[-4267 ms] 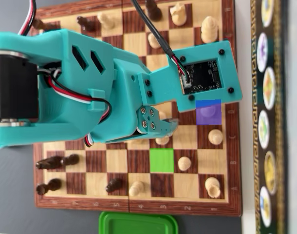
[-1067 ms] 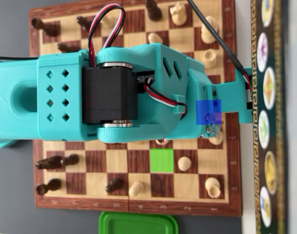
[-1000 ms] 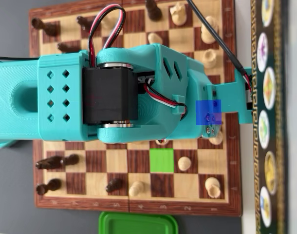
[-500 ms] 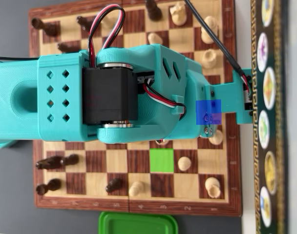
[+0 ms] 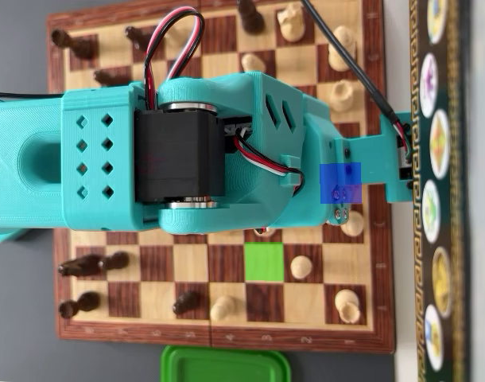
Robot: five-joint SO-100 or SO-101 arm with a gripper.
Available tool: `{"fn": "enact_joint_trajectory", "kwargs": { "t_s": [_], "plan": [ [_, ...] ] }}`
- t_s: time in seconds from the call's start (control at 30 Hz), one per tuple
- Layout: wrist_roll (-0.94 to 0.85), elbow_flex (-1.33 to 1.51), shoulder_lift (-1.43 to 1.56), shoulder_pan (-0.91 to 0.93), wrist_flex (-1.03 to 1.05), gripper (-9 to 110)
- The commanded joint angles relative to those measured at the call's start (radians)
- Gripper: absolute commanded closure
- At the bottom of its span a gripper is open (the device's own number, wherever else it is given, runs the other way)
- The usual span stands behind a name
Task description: Play chess
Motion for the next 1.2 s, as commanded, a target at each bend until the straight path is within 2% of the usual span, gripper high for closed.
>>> {"fn": "enact_joint_trajectory", "kwargs": {
  "t_s": [0.0, 0.73, 1.17],
  "plan": [
    [-0.008, -0.038, 0.071, 0.015, 0.003, 96],
    [-0.038, -0.023, 0.107, 0.046, 0.064, 96],
    [-0.038, 0.178, 0.316, 0.066, 0.083, 96]
  ]
}}
